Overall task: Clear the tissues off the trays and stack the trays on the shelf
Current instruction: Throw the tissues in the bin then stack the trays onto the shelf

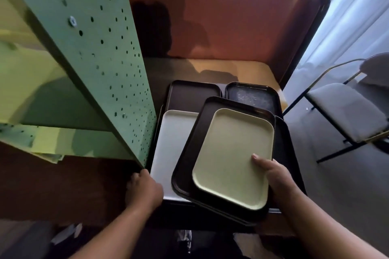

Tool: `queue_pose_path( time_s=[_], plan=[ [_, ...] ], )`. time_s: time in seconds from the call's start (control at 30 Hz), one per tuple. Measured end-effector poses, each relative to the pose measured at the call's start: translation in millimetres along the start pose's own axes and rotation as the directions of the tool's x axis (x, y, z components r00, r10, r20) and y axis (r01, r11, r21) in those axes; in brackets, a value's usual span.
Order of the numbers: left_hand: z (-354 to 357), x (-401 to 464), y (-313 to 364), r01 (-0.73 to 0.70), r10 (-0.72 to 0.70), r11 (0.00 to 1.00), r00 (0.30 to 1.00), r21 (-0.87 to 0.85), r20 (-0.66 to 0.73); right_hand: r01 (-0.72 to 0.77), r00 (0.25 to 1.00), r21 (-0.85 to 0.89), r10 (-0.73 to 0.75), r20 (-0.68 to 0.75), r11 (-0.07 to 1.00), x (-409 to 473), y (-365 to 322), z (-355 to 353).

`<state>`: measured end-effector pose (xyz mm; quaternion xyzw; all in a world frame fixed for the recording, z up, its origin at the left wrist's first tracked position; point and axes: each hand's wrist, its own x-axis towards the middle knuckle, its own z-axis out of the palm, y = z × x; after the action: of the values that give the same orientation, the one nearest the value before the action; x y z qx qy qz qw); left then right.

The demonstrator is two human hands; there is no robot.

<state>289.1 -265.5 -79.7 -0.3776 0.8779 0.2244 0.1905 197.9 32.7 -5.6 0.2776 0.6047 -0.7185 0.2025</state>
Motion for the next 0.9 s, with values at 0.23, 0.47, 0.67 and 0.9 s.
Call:
queue_pose_path(
  time_s=[0.23,0.47,0.67,0.9],
  plan=[
    [8.4,16.7,-9.0,0.027,-0.032,0.992,0.999,-0.125,-0.037,-0.013,0.999,-0.062,0.01,-0.042,0.998,-2.8,11.8,-4.5],
    [0.1,4.4,-14.5,-0.017,0.0,0.993,0.989,-0.116,-0.149,-0.053,0.998,-0.039,0.052,-0.021,0.998,-3.5,13.6,-7.8],
    [-14.3,2.3,-8.3,0.08,-0.161,0.866,0.979,-0.494,-0.123,-0.048,0.999,-0.054,0.048,-0.016,0.997,1.4,5.7,-5.9],
    [-35.2,-21.0,-9.1,0.106,0.1,0.374,0.983,-0.921,0.153,-0.075,0.997,-0.006,0.075,0.007,0.997,0.8,-3.7,-0.8]
  ],
)
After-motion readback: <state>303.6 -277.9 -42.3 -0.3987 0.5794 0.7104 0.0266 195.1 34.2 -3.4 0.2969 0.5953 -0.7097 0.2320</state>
